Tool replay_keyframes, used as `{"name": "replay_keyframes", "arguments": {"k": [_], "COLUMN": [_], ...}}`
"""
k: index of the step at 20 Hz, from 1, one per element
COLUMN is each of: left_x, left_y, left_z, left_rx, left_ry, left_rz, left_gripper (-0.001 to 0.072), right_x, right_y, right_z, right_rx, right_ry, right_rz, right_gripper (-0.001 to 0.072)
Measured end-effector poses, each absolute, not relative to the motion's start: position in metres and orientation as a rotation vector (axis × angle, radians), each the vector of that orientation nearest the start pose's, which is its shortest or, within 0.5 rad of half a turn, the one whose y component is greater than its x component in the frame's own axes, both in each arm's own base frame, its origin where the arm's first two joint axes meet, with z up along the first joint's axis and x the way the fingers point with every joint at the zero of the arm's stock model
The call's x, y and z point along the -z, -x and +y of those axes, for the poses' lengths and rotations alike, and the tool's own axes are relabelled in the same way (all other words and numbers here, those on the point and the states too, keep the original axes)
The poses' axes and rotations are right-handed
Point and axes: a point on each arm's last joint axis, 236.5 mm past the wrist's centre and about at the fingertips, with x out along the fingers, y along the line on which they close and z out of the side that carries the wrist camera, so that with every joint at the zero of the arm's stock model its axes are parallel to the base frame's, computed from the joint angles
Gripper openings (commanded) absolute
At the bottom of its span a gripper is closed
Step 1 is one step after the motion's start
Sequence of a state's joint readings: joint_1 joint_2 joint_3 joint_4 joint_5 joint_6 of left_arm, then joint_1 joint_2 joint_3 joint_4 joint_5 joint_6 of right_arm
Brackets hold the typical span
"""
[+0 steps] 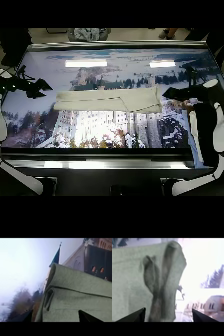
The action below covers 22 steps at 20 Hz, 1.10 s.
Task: Fold the shirts.
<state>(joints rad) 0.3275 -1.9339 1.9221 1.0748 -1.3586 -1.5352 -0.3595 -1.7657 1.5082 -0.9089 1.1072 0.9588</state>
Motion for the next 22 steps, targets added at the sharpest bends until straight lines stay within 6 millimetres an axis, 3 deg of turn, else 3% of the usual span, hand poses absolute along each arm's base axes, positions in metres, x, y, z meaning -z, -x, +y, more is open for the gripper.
{"name": "replay_keyframes", "arguments": {"k": [2, 6, 10, 13, 14, 15, 16, 17, 18, 20, 22], "left_x": [-0.014, -0.056, -0.086, -0.097, -0.099, -0.099, -0.1, -0.101, -0.101, -0.098, -0.085], "left_y": [-0.529, -0.527, -0.525, -0.523, -0.522, -0.522, -0.521, -0.521, -0.52, -0.518, -0.514], "left_z": [0.065, 0.046, 0.018, -0.006, -0.013, -0.02, -0.027, -0.035, -0.044, -0.064, -0.091], "left_rx": [0.089, 0.131, 0.185, 0.232, 0.246, 0.258, 0.272, 0.287, 0.308, 0.347, 0.399], "left_ry": [0.58, 0.524, 0.467, 0.426, 0.418, 0.407, 0.397, 0.385, 0.368, 0.34, 0.303], "left_rz": [1.205, 1.146, 1.106, 1.095, 1.095, 1.097, 1.098, 1.098, 1.101, 1.113, 1.148], "left_gripper": [0.0666, 0.0665, 0.0665, 0.0665, 0.0665, 0.0664, 0.0662, 0.0656, 0.0591, 0.0059, 0.003], "right_x": [0.049, 0.07, 0.083, 0.086, 0.086, 0.088, 0.092, 0.096, 0.092, 0.077, 0.052], "right_y": [-0.488, -0.479, -0.487, -0.497, -0.5, -0.503, -0.505, -0.505, -0.507, -0.513, -0.517], "right_z": [-0.059, -0.049, -0.023, 0.003, 0.011, 0.018, 0.023, 0.027, 0.033, 0.04, 0.042], "right_rx": [-0.344, -0.387, -0.432, -0.469, -0.476, -0.479, -0.474, -0.47, -0.479, -0.496, -0.514], "right_ry": [-0.374, -0.522, -0.67, -0.735, -0.739, -0.738, -0.727, -0.712, -0.716, -0.708, -0.671], "right_rz": [1.145, 1.199, 1.204, 1.192, 1.188, 1.185, 1.186, 1.194, 1.187, 1.149, 1.099], "right_gripper": [0.072, 0.072, 0.072, 0.0712, 0.0633, 0.0417, 0.0113, 0.0046, 0.0045, 0.0044, 0.0043]}}
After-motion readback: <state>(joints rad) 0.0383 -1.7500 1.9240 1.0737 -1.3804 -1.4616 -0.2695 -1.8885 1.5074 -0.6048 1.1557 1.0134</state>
